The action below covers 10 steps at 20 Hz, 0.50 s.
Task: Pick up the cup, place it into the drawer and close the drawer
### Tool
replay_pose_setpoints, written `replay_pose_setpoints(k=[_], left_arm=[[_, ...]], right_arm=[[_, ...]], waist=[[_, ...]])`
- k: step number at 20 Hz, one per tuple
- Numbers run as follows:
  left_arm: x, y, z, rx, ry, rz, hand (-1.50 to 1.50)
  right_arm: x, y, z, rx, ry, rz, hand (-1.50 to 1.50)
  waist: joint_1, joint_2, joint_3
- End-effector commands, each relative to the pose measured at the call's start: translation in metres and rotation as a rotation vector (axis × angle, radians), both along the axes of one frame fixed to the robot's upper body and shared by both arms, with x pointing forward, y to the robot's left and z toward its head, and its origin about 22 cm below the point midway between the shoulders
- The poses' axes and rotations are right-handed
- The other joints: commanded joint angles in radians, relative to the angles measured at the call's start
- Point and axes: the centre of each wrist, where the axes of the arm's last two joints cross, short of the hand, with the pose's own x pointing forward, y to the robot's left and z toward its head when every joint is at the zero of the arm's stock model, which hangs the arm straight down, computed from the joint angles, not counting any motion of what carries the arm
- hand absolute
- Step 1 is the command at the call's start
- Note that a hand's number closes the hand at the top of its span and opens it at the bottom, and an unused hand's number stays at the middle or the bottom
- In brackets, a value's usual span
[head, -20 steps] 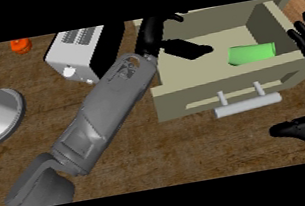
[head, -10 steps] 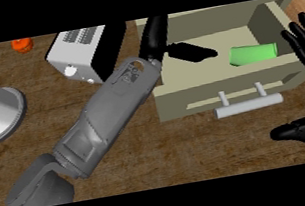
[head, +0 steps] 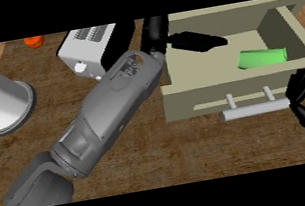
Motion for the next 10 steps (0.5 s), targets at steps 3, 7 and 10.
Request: replay_pose_setpoints(k=[3, 7, 10], left_arm=[[0.005, 0.016, 0.035, -0.065, 0.024, 0.000, -1.50], [0.005, 0.053, 0.013, -0.078, 0.052, 0.038, -1.50], [0.006, 0.082, 0.025, -0.102, 0.030, 0.062, -1.50]], right_arm=[[-0.003, -0.001, -0.001, -0.173, 0.020, 0.011, 1.50], [-0.018, 0.016, -0.002, -0.290, 0.032, -0.049, 1.50], [-0.019, 0.019, -0.009, -0.345, 0.044, -0.091, 1.50]], waist=[[0.043, -0.008, 0.000], [0.050, -0.011, -0.001], [0.056, -0.012, -0.001]])
